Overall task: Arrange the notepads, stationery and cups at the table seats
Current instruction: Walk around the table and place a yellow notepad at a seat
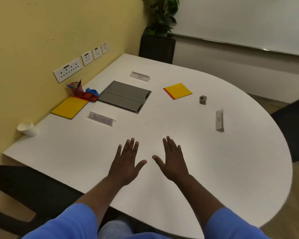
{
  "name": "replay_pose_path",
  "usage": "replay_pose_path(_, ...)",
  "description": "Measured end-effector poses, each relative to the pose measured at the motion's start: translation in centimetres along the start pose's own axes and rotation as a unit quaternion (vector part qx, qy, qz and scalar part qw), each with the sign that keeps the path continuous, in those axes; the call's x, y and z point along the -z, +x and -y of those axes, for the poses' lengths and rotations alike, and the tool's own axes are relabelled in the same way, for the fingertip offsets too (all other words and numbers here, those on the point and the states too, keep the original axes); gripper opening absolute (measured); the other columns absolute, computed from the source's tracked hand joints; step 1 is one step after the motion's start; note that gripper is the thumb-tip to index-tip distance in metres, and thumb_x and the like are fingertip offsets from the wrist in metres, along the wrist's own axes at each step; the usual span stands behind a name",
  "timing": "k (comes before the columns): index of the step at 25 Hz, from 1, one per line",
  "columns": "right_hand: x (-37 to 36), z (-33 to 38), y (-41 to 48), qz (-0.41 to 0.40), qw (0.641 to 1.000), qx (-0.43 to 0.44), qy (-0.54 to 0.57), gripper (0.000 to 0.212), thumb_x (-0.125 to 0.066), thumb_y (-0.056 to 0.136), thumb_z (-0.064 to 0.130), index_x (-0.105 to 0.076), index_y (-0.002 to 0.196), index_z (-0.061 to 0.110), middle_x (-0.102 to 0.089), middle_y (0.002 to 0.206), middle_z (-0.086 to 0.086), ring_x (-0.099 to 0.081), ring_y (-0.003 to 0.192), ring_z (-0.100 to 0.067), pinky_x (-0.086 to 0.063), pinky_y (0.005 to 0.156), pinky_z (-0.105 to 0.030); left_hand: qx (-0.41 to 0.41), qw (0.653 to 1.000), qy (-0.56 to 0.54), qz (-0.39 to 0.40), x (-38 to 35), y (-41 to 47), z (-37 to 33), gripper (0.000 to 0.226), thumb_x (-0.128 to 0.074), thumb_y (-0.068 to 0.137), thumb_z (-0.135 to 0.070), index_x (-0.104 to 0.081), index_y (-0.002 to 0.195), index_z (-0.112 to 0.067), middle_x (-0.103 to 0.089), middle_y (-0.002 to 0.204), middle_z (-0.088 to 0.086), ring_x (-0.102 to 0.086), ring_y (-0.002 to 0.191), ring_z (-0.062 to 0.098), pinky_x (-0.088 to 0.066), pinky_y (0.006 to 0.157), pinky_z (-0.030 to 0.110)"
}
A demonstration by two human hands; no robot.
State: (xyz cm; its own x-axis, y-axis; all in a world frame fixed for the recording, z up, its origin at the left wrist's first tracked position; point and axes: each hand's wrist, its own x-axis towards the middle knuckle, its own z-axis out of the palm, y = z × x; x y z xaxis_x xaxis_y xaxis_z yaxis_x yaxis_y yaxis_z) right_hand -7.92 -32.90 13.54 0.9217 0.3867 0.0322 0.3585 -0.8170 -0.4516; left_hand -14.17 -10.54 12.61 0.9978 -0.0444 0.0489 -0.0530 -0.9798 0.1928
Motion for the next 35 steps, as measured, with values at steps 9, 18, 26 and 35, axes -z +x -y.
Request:
replay_pose_path(9, 1.7, 0.5, -11.4, -0.085, 0.988, -0.13, -0.029, 0.089, -0.027, 0.095, 0.074, -0.001, 0.163, 0.023, 0.01, 0.17, 0.006, 0.015, 0.155, -0.008, 0.005, 0.127, -0.043, -0.163, 0.986, -0.002, 0.024, 1.5, -2.7, -4.3, 0.083, -0.008, 0.098, -0.071, 0.014, 0.161, -0.021, 0.022, 0.168, 0.001, 0.024, 0.154, 0.015, 0.01, 0.125, 0.046)
replay_pose_path(18, 5.8, -4.0, -25.4, -0.13, 0.949, -0.281, -0.06, 0.089, -0.027, 0.096, 0.073, 0.005, 0.163, 0.023, 0.014, 0.17, 0.003, 0.014, 0.156, -0.012, 0.011, 0.126, -0.043, -0.263, 0.963, -0.039, 0.049, 0.9, -7.9, -14.7, 0.086, 0.001, 0.093, -0.075, 0.016, 0.16, -0.023, 0.026, 0.166, -0.001, 0.024, 0.154, 0.016, 0.009, 0.127, 0.046)
replay_pose_path(26, 8.9, -14.9, -37.3, -0.169, 0.923, -0.347, -0.016, 0.089, -0.035, 0.096, 0.07, 0.0, 0.163, 0.024, 0.011, 0.17, 0.002, 0.014, 0.156, -0.013, 0.009, 0.126, -0.046, -0.357, 0.932, -0.027, 0.06, -3.6, -8.8, -31.5, 0.081, -0.014, 0.1, -0.07, 0.012, 0.161, -0.025, 0.02, 0.168, -0.002, 0.021, 0.155, 0.015, 0.005, 0.127, 0.047)
replay_pose_path(35, 16.3, -29.3, -49.8, -0.167, 0.902, -0.399, -0.02, 0.089, -0.035, 0.096, 0.073, -0.002, 0.163, 0.024, 0.009, 0.171, 0.002, 0.008, 0.157, -0.015, 0.008, 0.126, -0.045, -0.381, 0.918, -0.055, 0.09, -8.9, -10.6, -52.0, 0.08, -0.016, 0.1, -0.07, -0.001, 0.163, -0.024, 0.011, 0.17, -0.002, 0.012, 0.157, 0.015, -0.002, 0.128, 0.049)
